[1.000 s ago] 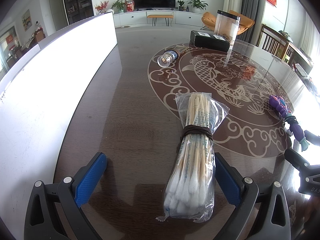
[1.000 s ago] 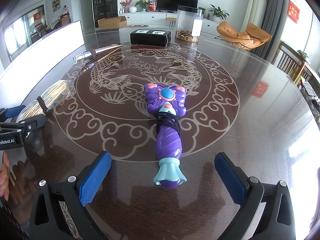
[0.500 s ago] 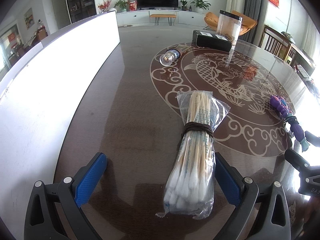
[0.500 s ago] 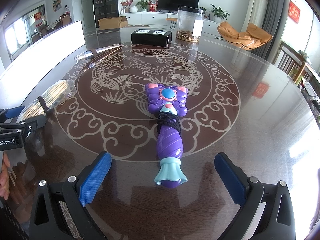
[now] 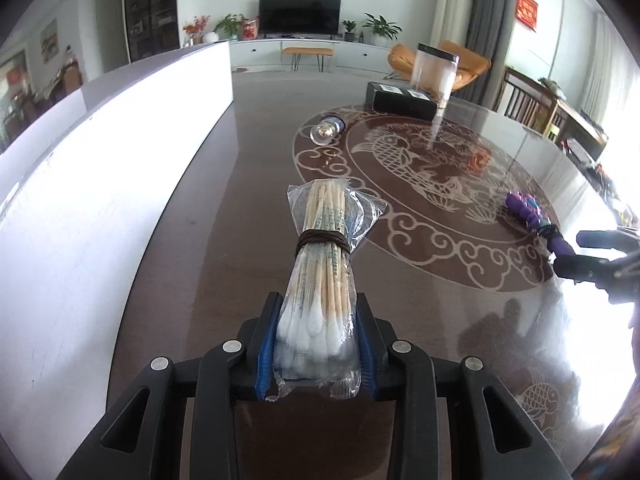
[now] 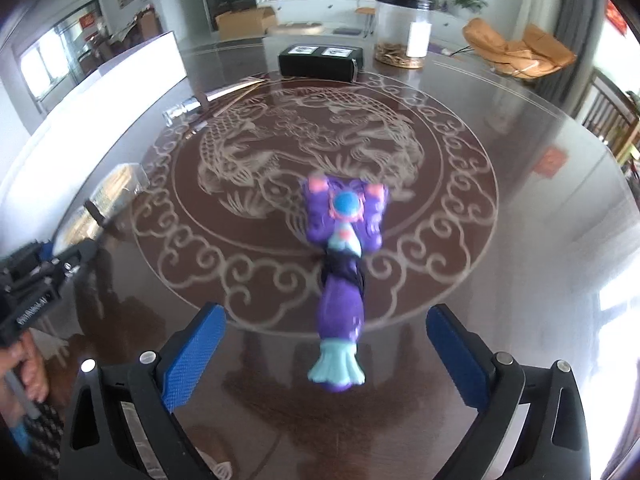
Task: Organize objects
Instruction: 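Grasp the cotton swab bundle with the left gripper while the right grasps the toy wand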
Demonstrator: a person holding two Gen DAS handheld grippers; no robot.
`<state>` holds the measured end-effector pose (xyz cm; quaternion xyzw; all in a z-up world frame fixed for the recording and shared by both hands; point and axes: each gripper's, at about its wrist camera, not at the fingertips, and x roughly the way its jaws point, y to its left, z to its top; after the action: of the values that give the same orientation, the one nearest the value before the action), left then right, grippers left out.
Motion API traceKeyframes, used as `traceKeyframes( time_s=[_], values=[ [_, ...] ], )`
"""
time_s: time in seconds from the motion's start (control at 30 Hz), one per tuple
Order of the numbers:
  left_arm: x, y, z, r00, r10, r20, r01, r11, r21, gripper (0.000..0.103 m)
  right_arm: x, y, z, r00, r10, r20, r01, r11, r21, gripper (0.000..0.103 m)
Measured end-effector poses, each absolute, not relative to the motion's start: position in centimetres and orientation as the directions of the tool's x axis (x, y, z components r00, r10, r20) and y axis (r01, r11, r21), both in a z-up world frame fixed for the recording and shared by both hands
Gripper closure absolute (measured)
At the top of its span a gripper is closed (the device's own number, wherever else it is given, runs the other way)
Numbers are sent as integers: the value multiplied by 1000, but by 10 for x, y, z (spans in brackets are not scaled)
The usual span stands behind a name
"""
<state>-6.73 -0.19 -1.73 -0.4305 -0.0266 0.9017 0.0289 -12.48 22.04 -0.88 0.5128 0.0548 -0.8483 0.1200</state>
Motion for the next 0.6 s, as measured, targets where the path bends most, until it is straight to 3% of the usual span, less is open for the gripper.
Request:
traceKeyframes(
  time_s=[0.2, 0.27, 0.3, 0.47, 0.6],
  values=[
    [-63, -6, -16, -633, 98, -768, -21, -994, -109, 69, -154, 204, -18, -317, -78, -945, 302, -953, -23, 24],
    [-61, -6, -14, -642, 106, -759, -23, -993, -119, 69, -163, 208, -22, -304, -88, -949, 272, -962, 2, 46],
    [-60, -6, -13, -647, 108, -755, -26, -993, -119, 69, -166, 211, -17, -323, -71, -944, 253, -967, -14, 85],
    [-52, -2, -3, -673, 130, -728, -54, -990, -127, 69, -161, 224, -3, -309, -174, -935, 214, -971, 110, 84],
    [-37, -8, 22, -711, 164, -683, -55, -982, -179, 69, -148, 243, 24, -362, -328, -872, 163, -944, 288, 84]
  ],
)
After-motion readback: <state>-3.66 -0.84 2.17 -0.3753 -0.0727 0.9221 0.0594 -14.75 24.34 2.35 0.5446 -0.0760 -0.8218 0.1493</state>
